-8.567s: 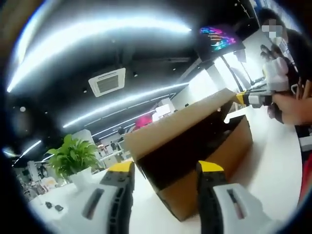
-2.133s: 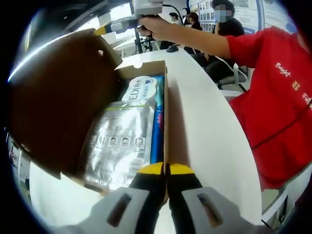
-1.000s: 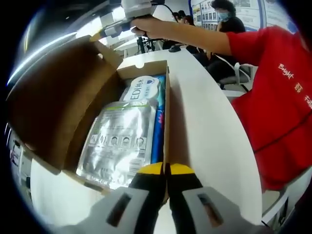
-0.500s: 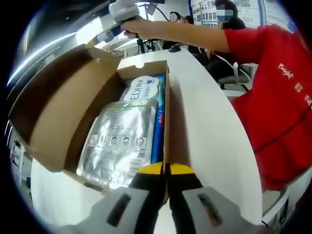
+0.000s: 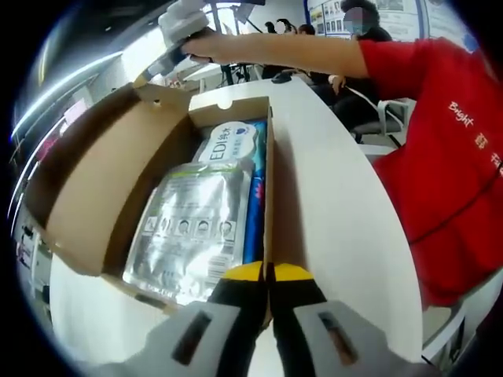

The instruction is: Operate the shoe box by opening the lid, removing the specified soft item, and placing it in the target area until the item is outside and the box remains undamaged.

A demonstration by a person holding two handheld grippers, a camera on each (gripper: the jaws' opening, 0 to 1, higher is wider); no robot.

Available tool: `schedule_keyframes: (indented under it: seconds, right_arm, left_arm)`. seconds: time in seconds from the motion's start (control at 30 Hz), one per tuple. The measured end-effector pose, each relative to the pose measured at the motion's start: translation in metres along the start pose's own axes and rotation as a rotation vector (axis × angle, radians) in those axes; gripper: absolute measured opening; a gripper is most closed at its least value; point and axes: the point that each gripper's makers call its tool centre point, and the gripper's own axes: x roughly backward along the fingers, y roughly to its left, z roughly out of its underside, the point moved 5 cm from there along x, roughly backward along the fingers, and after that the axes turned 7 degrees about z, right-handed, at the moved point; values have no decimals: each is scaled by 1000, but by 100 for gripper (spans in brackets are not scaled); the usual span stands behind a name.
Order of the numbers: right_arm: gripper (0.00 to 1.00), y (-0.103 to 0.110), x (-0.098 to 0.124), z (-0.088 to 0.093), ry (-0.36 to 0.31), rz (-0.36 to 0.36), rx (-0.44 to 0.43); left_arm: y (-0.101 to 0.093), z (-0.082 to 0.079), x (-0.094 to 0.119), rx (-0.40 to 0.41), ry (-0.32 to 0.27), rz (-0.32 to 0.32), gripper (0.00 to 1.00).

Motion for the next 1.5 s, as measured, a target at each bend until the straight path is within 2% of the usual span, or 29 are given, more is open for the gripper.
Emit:
schedule_keyframes:
  seconds: [0.23, 0.43, 0.67, 1.13, 1.5]
  right_arm:
    - [0, 0, 2, 0, 16, -8, -1]
    - [0, 2, -16, 6, 63, -17, 38]
    - [0, 6, -35, 21, 107, -30, 29]
    - [0, 9, -40, 31, 150, -35, 70]
    - [0, 12, -50, 43, 192, -53, 52]
  left_arm:
    - [0, 1, 0, -1, 2, 0, 1]
    - [-1, 0, -1, -5, 5, -4, 1]
    - [0, 1, -1, -3, 1, -2, 1]
    - [0, 0, -1, -1, -3, -1, 1]
    - [-1, -1, -1, 0, -3, -2, 1]
